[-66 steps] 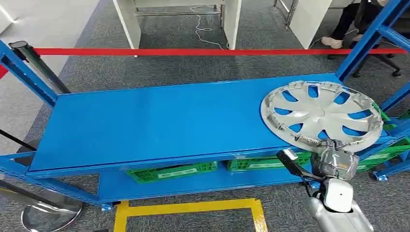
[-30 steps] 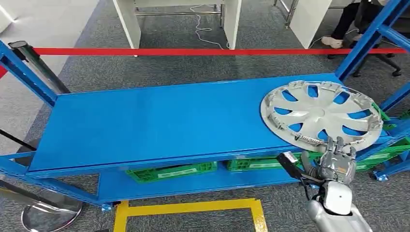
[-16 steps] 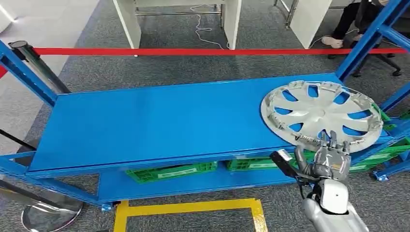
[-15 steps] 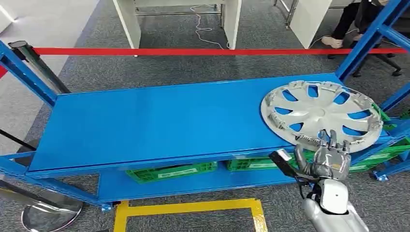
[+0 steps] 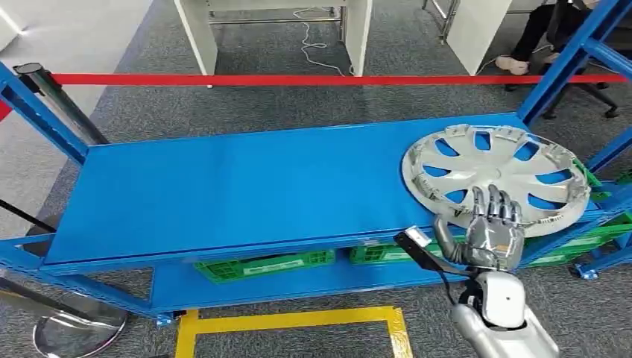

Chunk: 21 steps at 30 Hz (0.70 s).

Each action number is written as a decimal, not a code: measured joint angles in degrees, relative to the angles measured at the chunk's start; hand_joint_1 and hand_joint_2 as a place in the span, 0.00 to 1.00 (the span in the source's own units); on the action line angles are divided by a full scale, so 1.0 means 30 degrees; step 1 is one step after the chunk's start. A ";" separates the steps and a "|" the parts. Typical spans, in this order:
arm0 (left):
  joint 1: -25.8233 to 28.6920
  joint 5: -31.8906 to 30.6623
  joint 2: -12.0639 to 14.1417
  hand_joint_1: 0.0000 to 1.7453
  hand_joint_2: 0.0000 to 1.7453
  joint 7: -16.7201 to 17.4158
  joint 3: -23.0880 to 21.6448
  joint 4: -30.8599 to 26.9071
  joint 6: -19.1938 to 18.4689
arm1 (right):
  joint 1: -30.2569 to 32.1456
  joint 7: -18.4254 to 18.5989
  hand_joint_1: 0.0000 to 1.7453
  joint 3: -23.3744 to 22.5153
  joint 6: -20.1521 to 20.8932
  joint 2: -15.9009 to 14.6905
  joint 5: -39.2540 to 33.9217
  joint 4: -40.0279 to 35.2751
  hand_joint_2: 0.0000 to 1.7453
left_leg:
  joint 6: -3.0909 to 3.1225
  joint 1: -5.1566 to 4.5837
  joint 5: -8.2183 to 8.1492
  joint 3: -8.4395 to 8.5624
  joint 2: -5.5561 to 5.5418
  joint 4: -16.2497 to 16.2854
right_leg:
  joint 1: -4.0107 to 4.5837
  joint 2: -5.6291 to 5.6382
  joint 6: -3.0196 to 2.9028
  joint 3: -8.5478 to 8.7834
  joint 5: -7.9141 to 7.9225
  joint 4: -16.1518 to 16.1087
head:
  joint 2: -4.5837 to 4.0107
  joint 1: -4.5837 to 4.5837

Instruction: Take the parts from the cabinet and place them on the table.

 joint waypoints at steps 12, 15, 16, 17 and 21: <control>0.0005 -0.0364 0.0029 0.00 1.00 0.0051 0.0000 0.0000 -0.0007 | -0.0563 0.0436 0.00 -0.1739 0.0270 -0.0858 -0.1493 0.1164 1.00 | 0.0002 -0.0016 -0.0002 -0.0005 -0.0001 0.0001 | -0.0006 -0.0001 0.0001 -0.0009 0.0000 -0.0001 | 0.0000 0.0000; 0.0006 -0.0437 0.0051 0.00 1.00 0.0088 0.0000 0.0000 -0.0022 | -0.0887 0.0102 0.00 -0.2624 0.0415 -0.1392 -0.1603 0.1917 1.00 | 0.0003 -0.0024 -0.0002 -0.0005 -0.0001 0.0003 | -0.0013 -0.0002 0.0003 -0.0008 0.0001 -0.0001 | 0.0000 0.0007; 0.0008 -0.0437 0.0058 0.00 1.00 0.0102 0.0000 0.0000 -0.0037 | -0.0980 0.0065 0.00 -0.2828 0.0488 -0.1516 -0.1603 0.2128 1.00 | 0.0003 -0.0024 -0.0002 -0.0004 0.0000 0.0004 | -0.0016 0.0001 0.0003 -0.0010 0.0002 -0.0001 | 0.0000 0.0000; 0.0007 -0.0437 0.0066 0.00 1.00 0.0102 0.0000 0.0000 -0.0058 | -0.1055 0.0051 0.00 -0.2974 0.0532 -0.1611 -0.1603 0.2332 1.00 | 0.0002 -0.0023 -0.0002 -0.0003 0.0000 0.0004 | -0.0017 0.0004 0.0003 -0.0010 0.0002 -0.0001 | 0.0000 0.0000; 0.0008 -0.0437 0.0066 0.00 1.00 0.0102 0.0000 0.0000 -0.0131 | -0.1173 -0.0007 0.00 -0.3374 0.0707 -0.1712 -0.1596 0.2959 1.00 | 0.0002 -0.0023 -0.0002 -0.0003 -0.0001 0.0004 | -0.0012 0.0000 0.0002 -0.0014 0.0001 -0.0001 | 0.0000 -0.0007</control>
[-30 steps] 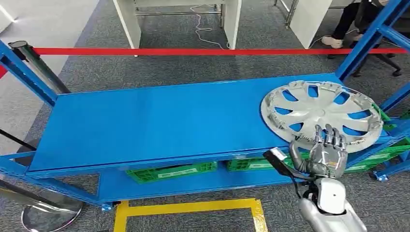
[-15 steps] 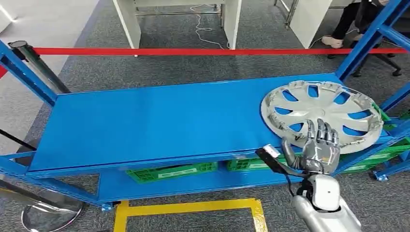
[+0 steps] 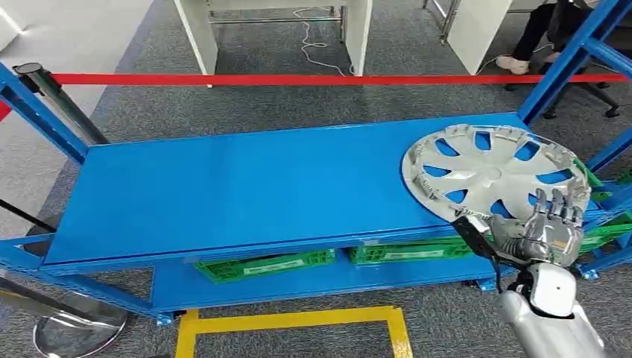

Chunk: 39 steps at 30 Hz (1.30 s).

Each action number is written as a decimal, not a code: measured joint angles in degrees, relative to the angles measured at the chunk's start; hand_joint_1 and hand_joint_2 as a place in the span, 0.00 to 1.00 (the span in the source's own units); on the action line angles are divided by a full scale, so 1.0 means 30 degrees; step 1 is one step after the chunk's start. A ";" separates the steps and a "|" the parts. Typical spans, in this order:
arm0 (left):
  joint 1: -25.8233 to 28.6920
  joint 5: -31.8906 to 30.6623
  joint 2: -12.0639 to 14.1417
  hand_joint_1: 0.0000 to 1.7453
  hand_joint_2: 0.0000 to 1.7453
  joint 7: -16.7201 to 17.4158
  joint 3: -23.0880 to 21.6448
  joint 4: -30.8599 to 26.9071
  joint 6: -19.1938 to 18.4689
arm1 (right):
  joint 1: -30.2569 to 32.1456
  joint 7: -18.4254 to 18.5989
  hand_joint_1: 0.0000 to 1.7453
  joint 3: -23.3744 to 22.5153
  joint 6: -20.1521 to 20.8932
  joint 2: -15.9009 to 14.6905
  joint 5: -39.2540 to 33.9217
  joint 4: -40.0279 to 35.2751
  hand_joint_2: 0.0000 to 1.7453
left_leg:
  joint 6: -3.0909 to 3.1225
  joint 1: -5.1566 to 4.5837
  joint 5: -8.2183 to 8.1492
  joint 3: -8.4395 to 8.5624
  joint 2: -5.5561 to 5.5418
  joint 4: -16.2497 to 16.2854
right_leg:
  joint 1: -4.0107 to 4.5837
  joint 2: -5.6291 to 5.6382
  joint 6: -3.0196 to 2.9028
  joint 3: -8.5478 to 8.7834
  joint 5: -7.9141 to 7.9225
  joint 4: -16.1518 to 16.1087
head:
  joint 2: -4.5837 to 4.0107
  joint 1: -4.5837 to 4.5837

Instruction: Take the parts from the cabinet and place them on the table.

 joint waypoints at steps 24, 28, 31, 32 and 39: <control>-0.0014 -0.0204 -0.0058 0.00 1.00 -0.0058 -0.0087 0.0000 -0.0131 | -0.1148 -0.0386 0.00 0.0000 0.1086 0.0007 0.0124 0.2754 1.00 | 0.0002 0.0007 0.0004 0.0027 0.0004 -0.0003 | 0.0005 0.0012 0.0006 0.0030 0.0009 -0.0001 | 0.0000 0.0007; -0.0014 -0.0321 -0.0073 0.00 1.00 -0.0051 -0.0109 0.0000 -0.0160 | -0.1367 -0.0466 0.00 0.0007 0.1143 0.0007 0.0116 0.3074 1.00 | 0.0002 0.0008 0.0005 0.0036 0.0004 -0.0003 | 0.0005 0.0012 0.0006 0.0037 0.0010 -0.0001 | 0.0000 0.0007; -0.0015 -0.0342 -0.0080 0.00 1.00 -0.0051 -0.0117 0.0000 -0.0167 | -0.1519 -0.0510 0.00 0.0029 0.1158 0.0007 0.0109 0.3264 1.00 | 0.0000 0.0010 0.0006 0.0041 0.0004 -0.0003 | 0.0006 0.0016 0.0005 0.0040 0.0011 0.0000 | 0.0000 0.0007; -0.0014 -0.0350 -0.0080 0.00 1.00 -0.0051 -0.0124 0.0000 -0.0167 | -0.1559 -0.0517 0.00 0.0051 0.1158 0.0007 0.0095 0.3329 1.00 | -0.0001 0.0011 0.0007 0.0042 0.0004 -0.0003 | 0.0006 0.0016 0.0005 0.0040 0.0011 0.0000 | 0.0000 0.0007; -0.0012 -0.0539 -0.0102 0.00 1.00 -0.0051 -0.0131 0.0000 -0.0167 | -0.1623 -0.1427 0.00 0.0095 0.0532 0.0029 -0.1128 0.3504 1.00 | -0.0002 0.0011 0.0011 0.0048 0.0003 -0.0003 | 0.0006 0.0016 0.0006 0.0049 0.0017 0.0000 | 0.0000 0.0007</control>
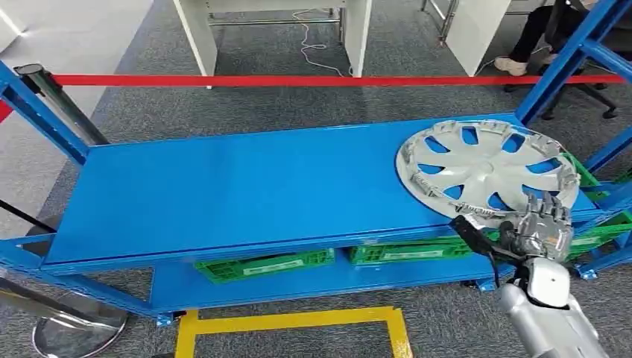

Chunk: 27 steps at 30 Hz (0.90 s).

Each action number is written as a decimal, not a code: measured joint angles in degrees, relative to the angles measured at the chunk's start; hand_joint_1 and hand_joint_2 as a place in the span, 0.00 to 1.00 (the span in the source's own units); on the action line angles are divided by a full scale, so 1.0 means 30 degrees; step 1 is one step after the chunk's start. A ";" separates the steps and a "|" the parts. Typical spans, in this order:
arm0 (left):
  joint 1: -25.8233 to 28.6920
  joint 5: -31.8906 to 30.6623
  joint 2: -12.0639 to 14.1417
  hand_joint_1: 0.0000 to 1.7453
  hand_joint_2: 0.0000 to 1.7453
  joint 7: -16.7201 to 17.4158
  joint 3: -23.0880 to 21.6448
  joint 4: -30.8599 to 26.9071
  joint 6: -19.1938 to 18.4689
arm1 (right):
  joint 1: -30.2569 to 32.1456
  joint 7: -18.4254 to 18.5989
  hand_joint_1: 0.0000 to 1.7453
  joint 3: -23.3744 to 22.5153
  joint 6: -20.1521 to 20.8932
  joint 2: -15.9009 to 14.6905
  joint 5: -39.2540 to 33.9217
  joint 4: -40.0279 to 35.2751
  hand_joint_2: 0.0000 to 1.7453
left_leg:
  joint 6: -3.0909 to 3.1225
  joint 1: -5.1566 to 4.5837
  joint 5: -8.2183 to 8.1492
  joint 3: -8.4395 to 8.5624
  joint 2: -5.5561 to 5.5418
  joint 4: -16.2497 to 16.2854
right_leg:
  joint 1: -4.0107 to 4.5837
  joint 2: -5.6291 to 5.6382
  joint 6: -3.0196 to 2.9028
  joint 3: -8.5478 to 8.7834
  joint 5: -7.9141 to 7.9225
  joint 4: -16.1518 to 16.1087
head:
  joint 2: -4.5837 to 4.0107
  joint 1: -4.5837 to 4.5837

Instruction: Take the parts from the cabinet and place them on the table.

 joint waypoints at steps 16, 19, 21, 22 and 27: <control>-0.0001 -0.0124 -0.0029 0.00 1.00 0.0000 -0.0109 0.0000 0.0000 | 0.1455 -0.1247 0.00 0.0685 -0.2004 0.0816 -0.0614 -0.3221 1.00 | 0.0000 0.0006 -0.0002 -0.0036 -0.0004 -0.0004 | 0.0002 -0.0016 -0.0003 -0.0029 -0.0017 0.0002 | 0.0000 0.0000; -0.0004 -0.0124 -0.0036 0.00 1.00 -0.0007 -0.0117 0.0000 0.0000 | 0.1530 -0.1240 0.00 0.0808 -0.1910 0.0918 -0.0599 -0.3446 1.00 | 0.0000 0.0005 -0.0002 -0.0037 -0.0002 -0.0005 | 0.0001 -0.0012 -0.0003 -0.0033 -0.0017 0.0001 | 0.0000 0.0000; -0.0002 -0.0109 -0.0036 0.00 1.00 -0.0029 -0.0116 0.0000 0.0000 | 0.1541 -0.1060 0.00 0.0896 -0.1735 0.0947 -0.0482 -0.3439 1.00 | 0.0000 0.0003 -0.0002 -0.0038 -0.0003 -0.0005 | 0.0001 -0.0017 -0.0002 -0.0033 -0.0016 0.0001 | 0.0000 0.0000; -0.0002 -0.0109 -0.0036 0.00 1.00 -0.0036 -0.0116 0.0000 0.0000 | 0.1551 -0.0897 0.00 0.0933 -0.1676 0.0947 -0.0292 -0.3439 1.00 | 0.0000 0.0002 -0.0002 -0.0039 -0.0003 -0.0005 | 0.0001 -0.0017 -0.0002 -0.0033 -0.0016 0.0001 | 0.0000 0.0000; -0.0003 -0.0022 -0.0036 0.00 1.00 -0.0036 -0.0109 0.0000 0.0015 | 0.1553 0.0050 0.00 0.0976 -0.1662 0.0947 0.0866 -0.3235 1.00 | 0.0000 0.0000 -0.0002 -0.0038 -0.0003 -0.0004 | -0.0001 -0.0016 -0.0002 -0.0033 -0.0015 0.0001 | 0.0000 -0.0007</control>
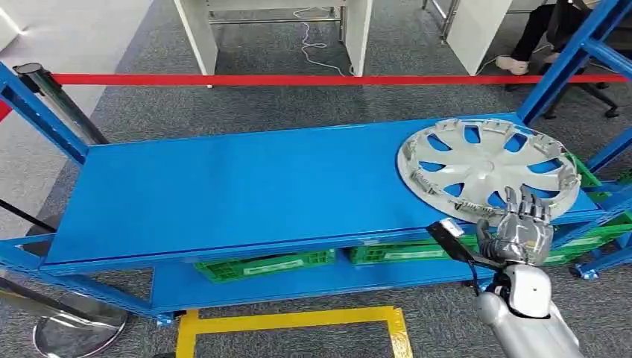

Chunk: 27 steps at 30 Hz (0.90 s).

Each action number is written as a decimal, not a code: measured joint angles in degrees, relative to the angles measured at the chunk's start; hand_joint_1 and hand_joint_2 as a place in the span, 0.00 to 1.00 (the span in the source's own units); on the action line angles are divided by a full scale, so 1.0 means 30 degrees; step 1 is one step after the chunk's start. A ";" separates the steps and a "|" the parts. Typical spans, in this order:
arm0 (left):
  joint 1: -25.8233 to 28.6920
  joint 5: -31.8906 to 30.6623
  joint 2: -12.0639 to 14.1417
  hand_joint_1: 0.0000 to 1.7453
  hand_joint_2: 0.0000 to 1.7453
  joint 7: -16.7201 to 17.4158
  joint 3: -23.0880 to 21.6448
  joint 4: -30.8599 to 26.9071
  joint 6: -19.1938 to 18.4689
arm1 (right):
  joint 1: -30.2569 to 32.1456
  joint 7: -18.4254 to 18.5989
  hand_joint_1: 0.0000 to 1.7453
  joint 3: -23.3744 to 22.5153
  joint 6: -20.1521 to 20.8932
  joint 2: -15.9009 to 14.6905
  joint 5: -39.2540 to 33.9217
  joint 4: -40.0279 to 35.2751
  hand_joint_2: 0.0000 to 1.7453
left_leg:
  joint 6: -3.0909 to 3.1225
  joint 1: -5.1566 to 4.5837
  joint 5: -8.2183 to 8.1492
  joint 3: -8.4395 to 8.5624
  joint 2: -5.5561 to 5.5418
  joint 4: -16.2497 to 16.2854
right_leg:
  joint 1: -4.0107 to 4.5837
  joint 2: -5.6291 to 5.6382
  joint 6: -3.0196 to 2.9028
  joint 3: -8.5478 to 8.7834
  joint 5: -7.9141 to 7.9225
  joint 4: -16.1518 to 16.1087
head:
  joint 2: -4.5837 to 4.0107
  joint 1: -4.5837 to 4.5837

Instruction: Take the parts from the cabinet and place them on the table.

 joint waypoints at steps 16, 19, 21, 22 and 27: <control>0.0002 0.0007 0.0007 0.00 1.00 0.0036 0.0000 0.0000 -0.0007 | 0.0005 0.1071 0.00 -0.0036 0.0007 0.0000 0.1268 0.1202 1.00 | 0.0002 0.0002 -0.0002 -0.0007 0.0000 -0.0001 | 0.0000 0.0001 -0.0001 -0.0011 -0.0001 0.0000 | 0.0000 0.0007; 0.0002 -0.0015 0.0007 0.00 1.00 0.0036 -0.0007 0.0000 -0.0015 | 0.0003 0.1216 0.00 -0.0051 0.0000 0.0000 0.1523 0.1464 1.00 | 0.0002 0.0001 -0.0002 -0.0007 0.0000 0.0000 | 0.0000 0.0002 0.0000 -0.0010 -0.0001 0.0000 | 0.0000 0.0007; 0.0001 -0.0029 0.0007 0.00 1.00 0.0036 -0.0007 0.0000 -0.0007 | -0.0002 0.1282 0.00 -0.0058 0.0007 0.0000 0.1595 0.1573 1.00 | 0.0002 0.0001 -0.0002 -0.0007 0.0000 0.0000 | 0.0000 0.0002 0.0000 -0.0011 -0.0001 0.0000 | 0.0000 0.0007; 0.0001 -0.0029 0.0007 0.00 1.00 0.0036 -0.0007 0.0000 -0.0007 | -0.0012 0.1318 0.00 -0.0072 0.0036 0.0000 0.1603 0.1660 1.00 | 0.0002 0.0001 -0.0003 -0.0007 0.0000 0.0000 | 0.0000 0.0001 0.0000 -0.0011 -0.0002 0.0000 | 0.0000 0.0007; 0.0001 -0.0029 0.0022 0.00 1.00 0.0036 -0.0007 0.0000 -0.0007 | -0.0047 0.1449 0.00 -0.0190 0.0241 0.0000 0.1646 0.2106 1.00 | 0.0003 0.0001 -0.0004 -0.0008 0.0000 0.0000 | -0.0001 0.0001 0.0000 -0.0013 -0.0002 0.0000 | 0.0000 0.0007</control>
